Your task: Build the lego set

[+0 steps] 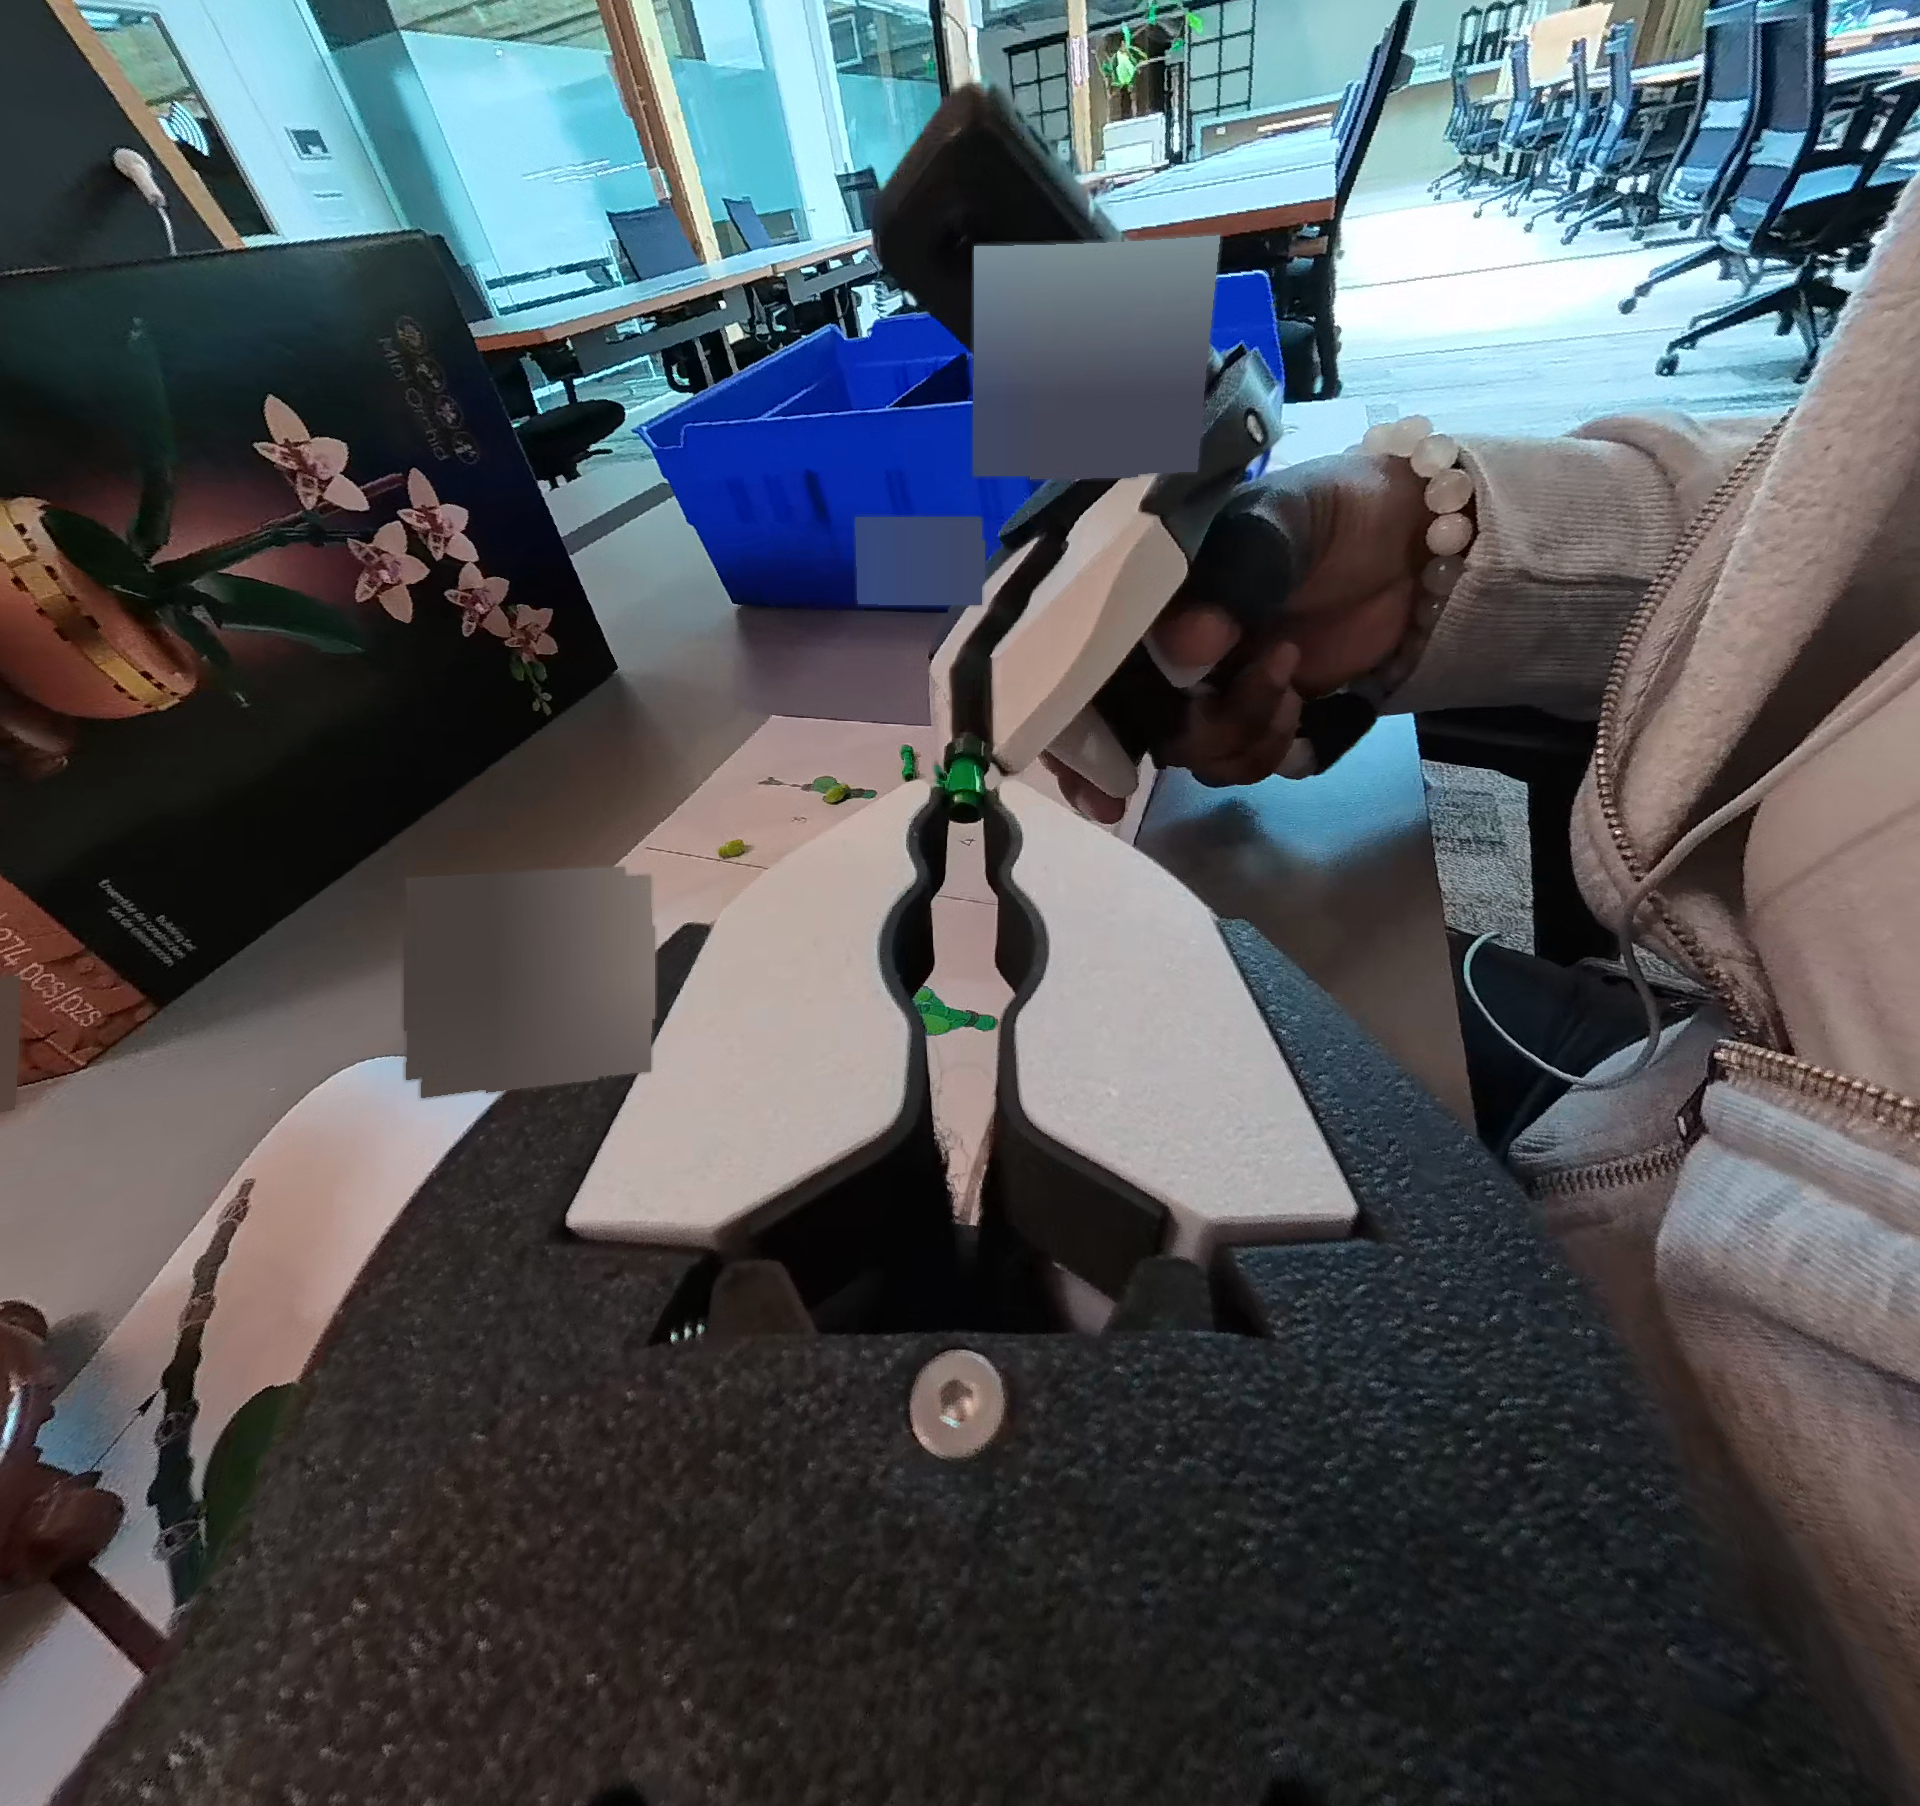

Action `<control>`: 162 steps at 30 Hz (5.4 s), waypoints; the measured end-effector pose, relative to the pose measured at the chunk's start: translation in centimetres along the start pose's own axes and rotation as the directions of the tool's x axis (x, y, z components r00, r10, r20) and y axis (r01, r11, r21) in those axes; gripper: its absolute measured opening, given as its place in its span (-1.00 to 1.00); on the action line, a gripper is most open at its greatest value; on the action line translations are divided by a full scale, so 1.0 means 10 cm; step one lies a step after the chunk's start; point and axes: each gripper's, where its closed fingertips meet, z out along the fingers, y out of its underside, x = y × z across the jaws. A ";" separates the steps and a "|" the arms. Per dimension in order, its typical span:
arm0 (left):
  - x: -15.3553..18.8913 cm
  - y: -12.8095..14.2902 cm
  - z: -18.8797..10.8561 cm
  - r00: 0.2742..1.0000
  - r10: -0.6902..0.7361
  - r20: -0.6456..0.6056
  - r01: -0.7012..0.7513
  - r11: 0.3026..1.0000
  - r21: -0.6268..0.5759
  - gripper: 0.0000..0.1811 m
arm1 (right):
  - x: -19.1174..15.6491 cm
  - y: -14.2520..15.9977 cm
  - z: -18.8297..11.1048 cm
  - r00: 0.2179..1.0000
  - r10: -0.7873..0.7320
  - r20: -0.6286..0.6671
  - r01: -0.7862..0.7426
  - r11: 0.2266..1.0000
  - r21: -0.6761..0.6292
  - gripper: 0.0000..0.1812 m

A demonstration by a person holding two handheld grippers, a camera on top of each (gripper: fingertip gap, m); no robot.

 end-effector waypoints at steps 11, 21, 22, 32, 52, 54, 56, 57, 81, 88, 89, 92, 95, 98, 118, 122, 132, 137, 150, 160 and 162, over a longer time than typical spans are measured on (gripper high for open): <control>-0.02 0.10 0.04 0.986 0.151 0.069 -0.145 0.986 -0.083 -0.94 | 0.04 0.04 0.03 0.995 0.100 -0.003 -0.100 0.995 -0.004 -0.91; -0.05 0.20 0.07 0.935 0.333 0.119 -0.308 0.932 -0.190 -0.94 | 0.08 0.08 0.02 0.988 0.152 -0.022 -0.152 0.988 -0.006 -0.82; -0.06 0.21 0.07 0.928 0.352 0.121 -0.323 0.924 -0.203 -0.94 | 0.09 0.09 0.03 0.988 0.152 -0.033 -0.152 0.988 -0.008 -0.83; -0.04 0.33 0.12 0.898 0.424 0.118 -0.381 0.883 -0.275 -0.93 | 0.14 0.12 0.00 0.991 0.102 -0.081 -0.102 0.995 -0.005 -1.00; -0.07 0.21 0.10 0.868 0.467 0.170 -0.428 0.877 -0.220 -0.93 | 0.16 0.14 0.01 0.990 0.128 -0.066 -0.130 0.991 -0.018 -0.92; -0.07 0.21 0.10 0.873 0.458 0.169 -0.420 0.881 -0.217 -0.93 | 0.16 0.14 0.01 0.991 0.109 -0.083 -0.112 0.993 -0.029 -0.93; -0.07 0.22 0.11 0.875 0.452 0.172 -0.413 0.884 -0.220 -0.93 | 0.17 0.14 0.01 0.991 0.085 -0.107 -0.091 0.995 -0.048 -0.93; -0.08 0.23 0.11 0.875 0.451 0.176 -0.411 0.884 -0.224 -0.93 | 0.17 0.14 0.00 0.991 0.070 -0.118 -0.077 0.995 -0.056 -0.93; -0.01 0.19 0.11 0.965 0.241 0.109 -0.219 0.959 -0.180 -0.86 | 0.17 0.03 -0.22 0.783 -0.547 -0.297 0.394 0.804 -0.444 -0.93; 0.01 0.13 0.09 0.991 0.116 0.069 -0.107 0.987 -0.117 -0.87 | 0.17 0.02 -0.29 0.780 -0.540 -0.314 0.392 0.815 -0.427 -0.93; 0.00 0.12 0.08 0.993 0.100 0.067 -0.092 0.990 -0.107 -0.87 | 0.19 0.01 -0.32 0.776 -0.539 -0.328 0.388 0.817 -0.427 -0.93; -0.03 0.08 0.04 0.997 0.044 0.056 -0.040 0.997 -0.073 -0.87 | 0.24 0.00 -0.41 0.774 -0.523 -0.357 0.372 0.832 -0.412 -0.93; -0.05 0.06 0.01 0.999 -0.010 0.036 0.012 0.999 -0.046 -0.87 | 0.26 -0.01 -0.45 0.784 -0.499 -0.369 0.358 0.850 -0.388 -0.93; -0.05 0.05 0.00 0.999 -0.033 0.019 0.034 0.999 -0.041 -0.87 | 0.28 0.01 -0.45 0.792 -0.485 -0.371 0.349 0.858 -0.377 -0.93; 0.01 0.11 0.05 1.000 0.003 -0.009 -0.003 0.996 -0.091 -0.87 | 0.46 0.08 -0.43 0.789 -0.455 -0.413 0.306 0.873 -0.379 -0.93; -0.01 0.09 0.04 1.000 -0.003 -0.001 0.003 0.997 -0.074 -0.87 | 0.59 0.06 -0.52 0.744 -0.523 -0.415 0.297 0.816 -0.496 -0.93; -0.08 0.04 -0.07 0.998 -0.043 0.035 0.044 0.999 -0.027 -0.89 | 1.31 -0.20 -0.81 0.607 -0.671 -0.426 0.138 0.617 -0.775 -0.92; -0.07 0.03 -0.11 0.997 -0.069 0.020 0.069 0.997 -0.039 -0.89 | 1.52 -0.31 -0.74 0.609 -0.682 -0.404 0.111 0.578 -0.808 -0.92; -0.03 0.07 -0.11 0.996 -0.084 -0.023 0.083 0.996 -0.044 -0.89 | 2.04 -0.46 -0.75 0.588 -0.709 -0.389 -0.013 0.473 -0.881 -0.93; -0.03 0.06 -0.11 0.996 -0.082 -0.025 0.081 0.996 -0.042 -0.90 | 2.11 -0.49 -0.83 0.585 -0.698 -0.414 -0.043 0.482 -0.875 -0.92; -0.02 0.07 -0.11 0.997 -0.073 -0.026 0.072 0.996 -0.046 -0.90 | 2.11 -0.49 -0.83 0.588 -0.693 -0.417 -0.042 0.489 -0.871 -0.93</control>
